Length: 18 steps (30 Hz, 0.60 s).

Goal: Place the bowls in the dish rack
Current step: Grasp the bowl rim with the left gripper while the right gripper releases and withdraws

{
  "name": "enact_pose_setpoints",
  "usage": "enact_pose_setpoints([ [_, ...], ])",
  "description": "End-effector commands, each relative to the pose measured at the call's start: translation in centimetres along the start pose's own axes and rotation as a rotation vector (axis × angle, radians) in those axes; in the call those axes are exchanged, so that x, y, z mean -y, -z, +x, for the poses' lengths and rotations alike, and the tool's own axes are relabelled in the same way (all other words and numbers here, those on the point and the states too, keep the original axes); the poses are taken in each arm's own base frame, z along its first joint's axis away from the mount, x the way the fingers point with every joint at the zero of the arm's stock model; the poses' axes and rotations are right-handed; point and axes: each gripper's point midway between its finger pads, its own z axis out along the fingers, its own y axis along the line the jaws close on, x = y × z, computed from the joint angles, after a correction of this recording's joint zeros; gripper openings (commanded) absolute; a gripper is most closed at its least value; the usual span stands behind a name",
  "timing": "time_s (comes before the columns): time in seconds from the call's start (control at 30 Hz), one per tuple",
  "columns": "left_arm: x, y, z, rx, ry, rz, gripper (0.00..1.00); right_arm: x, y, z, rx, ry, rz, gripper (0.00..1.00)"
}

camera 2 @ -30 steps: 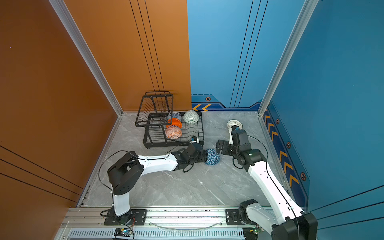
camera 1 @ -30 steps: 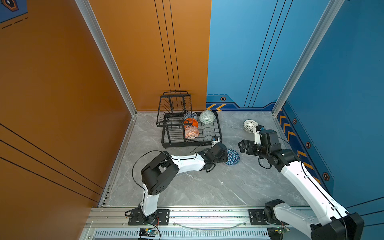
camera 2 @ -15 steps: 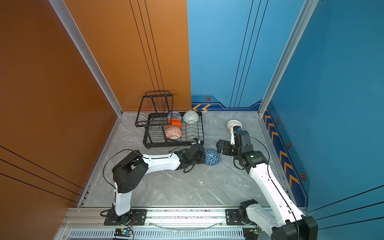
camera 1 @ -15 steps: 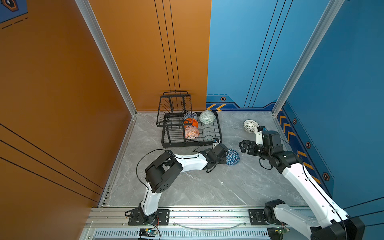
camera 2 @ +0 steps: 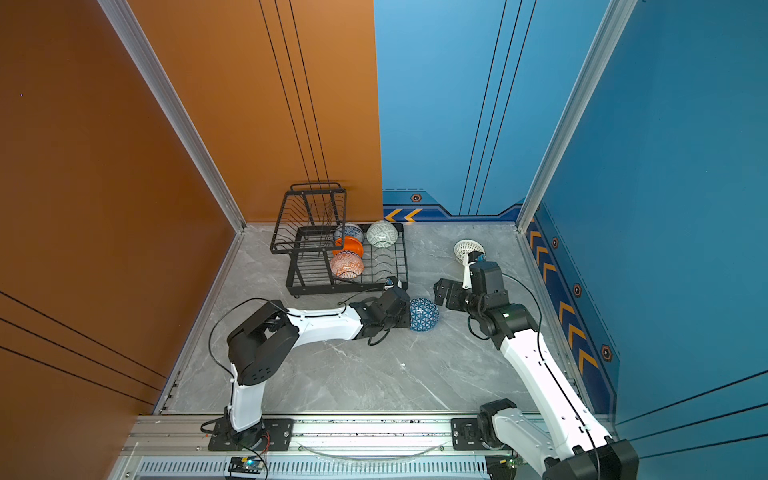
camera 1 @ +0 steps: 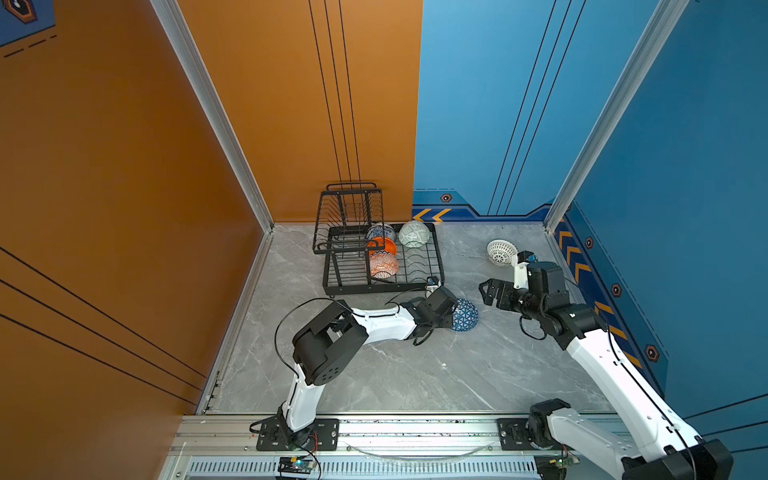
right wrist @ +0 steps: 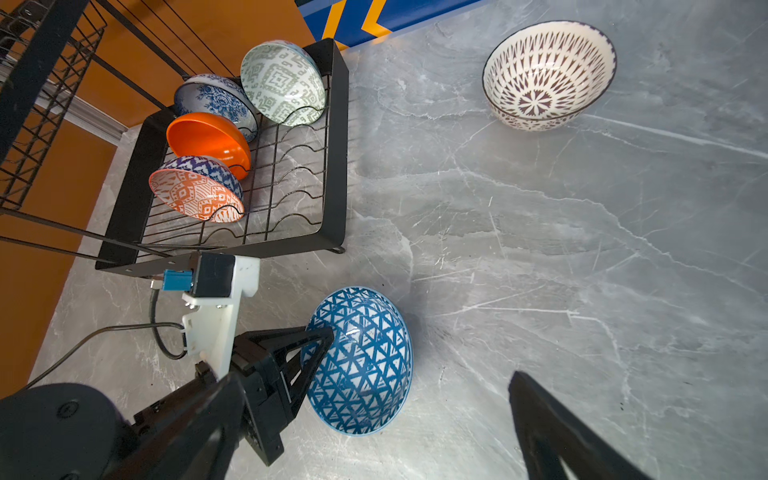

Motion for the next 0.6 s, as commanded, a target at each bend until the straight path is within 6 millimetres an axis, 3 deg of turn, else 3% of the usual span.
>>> enact_pose_setpoints([
  [0.0,-0.3,-0.6,0.8,-0.023,-0.022,-0.024,0.13,0.2,0.3,-0.2,0.023,-0.02,-0.002,1.0],
  [0.17,-0.1,-0.5,0.9,-0.023,-0.024,-0.019,0.01,0.3,0.3,-0.2,0.023,-0.024,-0.002,1.0],
  [0.3,0.0,-0.1,0.4,0.008,-0.018,-0.008,0.0,0.3,0.4,-0.3,0.029,-0.029,-0.003,1.0],
  [0.57,1.0,2.8,-3.2,0.204,0.03,0.089,0.0,0.1,1.3,-0.7,0.054,-0.063,-0.023,1.0],
])
